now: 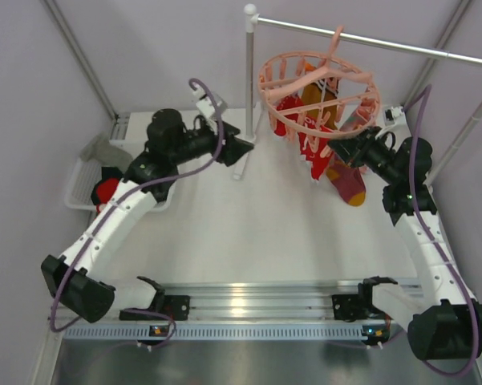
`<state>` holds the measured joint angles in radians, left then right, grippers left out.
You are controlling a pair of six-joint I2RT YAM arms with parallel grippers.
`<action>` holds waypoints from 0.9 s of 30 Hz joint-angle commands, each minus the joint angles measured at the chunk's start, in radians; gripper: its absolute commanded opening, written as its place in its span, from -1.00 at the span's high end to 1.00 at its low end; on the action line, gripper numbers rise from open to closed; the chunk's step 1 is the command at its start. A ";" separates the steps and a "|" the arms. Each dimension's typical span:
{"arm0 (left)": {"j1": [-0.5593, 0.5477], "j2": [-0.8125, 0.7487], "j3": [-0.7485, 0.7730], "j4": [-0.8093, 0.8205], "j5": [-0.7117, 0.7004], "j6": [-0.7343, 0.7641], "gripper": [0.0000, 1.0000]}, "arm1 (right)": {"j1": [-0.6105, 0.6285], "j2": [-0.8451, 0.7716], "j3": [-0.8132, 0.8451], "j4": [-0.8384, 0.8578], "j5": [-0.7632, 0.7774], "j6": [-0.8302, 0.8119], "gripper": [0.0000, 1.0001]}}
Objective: Clip the socks to the hanger
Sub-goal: Open the clamp at the hanger, then adjust the sock in the bin.
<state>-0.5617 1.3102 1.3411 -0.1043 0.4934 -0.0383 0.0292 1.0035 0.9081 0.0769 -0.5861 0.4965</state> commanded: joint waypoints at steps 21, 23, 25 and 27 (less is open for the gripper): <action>1.085 0.305 0.225 -0.721 0.258 0.460 -0.43 | -0.017 0.047 0.034 -0.011 -0.009 -0.067 1.00; 1.059 0.348 0.257 -0.784 0.257 0.533 -0.43 | -0.017 0.052 0.032 -0.012 -0.011 -0.075 1.00; 1.025 0.423 0.296 -0.839 0.260 0.668 -0.46 | -0.020 0.058 0.032 -0.011 -0.018 -0.082 1.00; 0.996 0.460 0.296 -0.824 0.206 0.683 -0.47 | -0.018 0.064 0.031 -0.011 -0.024 -0.088 1.00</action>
<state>0.4805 1.7218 1.5925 -0.8921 0.7280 0.5121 0.0189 1.0573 0.9096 0.0597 -0.5896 0.4362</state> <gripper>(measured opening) 0.730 0.111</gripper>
